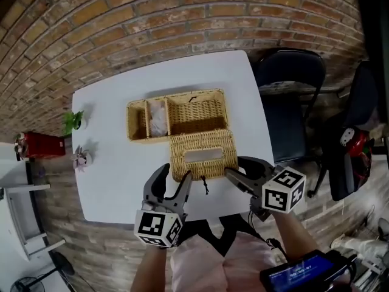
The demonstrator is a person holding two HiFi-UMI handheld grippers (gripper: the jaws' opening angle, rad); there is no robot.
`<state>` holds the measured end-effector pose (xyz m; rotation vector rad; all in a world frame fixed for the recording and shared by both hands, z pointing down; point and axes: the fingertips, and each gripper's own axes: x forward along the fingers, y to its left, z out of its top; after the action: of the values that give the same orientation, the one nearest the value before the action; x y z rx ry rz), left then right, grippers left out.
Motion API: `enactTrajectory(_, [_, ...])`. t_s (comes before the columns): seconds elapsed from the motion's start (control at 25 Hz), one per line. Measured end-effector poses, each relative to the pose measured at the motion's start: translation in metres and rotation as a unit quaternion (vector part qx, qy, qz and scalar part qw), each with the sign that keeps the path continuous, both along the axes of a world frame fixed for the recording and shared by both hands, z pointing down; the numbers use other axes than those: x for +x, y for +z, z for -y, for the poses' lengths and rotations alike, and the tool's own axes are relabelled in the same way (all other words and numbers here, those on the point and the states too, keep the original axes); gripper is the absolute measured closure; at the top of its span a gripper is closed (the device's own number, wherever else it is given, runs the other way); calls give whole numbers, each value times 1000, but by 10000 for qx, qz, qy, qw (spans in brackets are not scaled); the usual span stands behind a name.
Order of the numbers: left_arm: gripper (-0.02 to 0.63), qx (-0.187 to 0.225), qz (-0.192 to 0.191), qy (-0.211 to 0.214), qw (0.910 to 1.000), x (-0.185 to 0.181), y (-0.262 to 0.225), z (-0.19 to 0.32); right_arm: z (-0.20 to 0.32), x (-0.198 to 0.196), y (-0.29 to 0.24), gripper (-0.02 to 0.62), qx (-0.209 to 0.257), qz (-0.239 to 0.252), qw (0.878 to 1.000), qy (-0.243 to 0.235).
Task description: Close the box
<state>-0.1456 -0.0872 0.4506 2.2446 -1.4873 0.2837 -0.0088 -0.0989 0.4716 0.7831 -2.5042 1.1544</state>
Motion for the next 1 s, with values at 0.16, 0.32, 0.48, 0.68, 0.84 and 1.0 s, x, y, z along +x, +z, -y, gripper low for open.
enactTrajectory(0.16, [359, 430, 176, 55, 9989, -4, -31, -6, 0, 1, -18, 391, -592, 410, 9974, 44])
enactTrajectory(0.32, [354, 869, 357, 140, 9955, -15, -55, -9, 11, 2, -33, 382, -1055, 820, 9908, 198])
enactTrajectory(0.48, [353, 968, 801, 336, 9915, -13, -56, -8, 20, 4, -43, 379, -1314, 1111, 9846, 298])
enactTrajectory(0.68, [345, 779, 1059, 830, 9878, 4, -37, -7, 21, 0, -47, 377, -1375, 1212, 9828, 232])
enactTrajectory(0.84, [345, 868, 1150, 765, 9866, 3, -37, 4, 24, 1, -47, 377, -1334, 1266, 9826, 275])
enactTrajectory(1.0, [344, 985, 1282, 864, 9831, 5, -41, 12, 28, 3, -50, 374, -1260, 1407, 9814, 350])
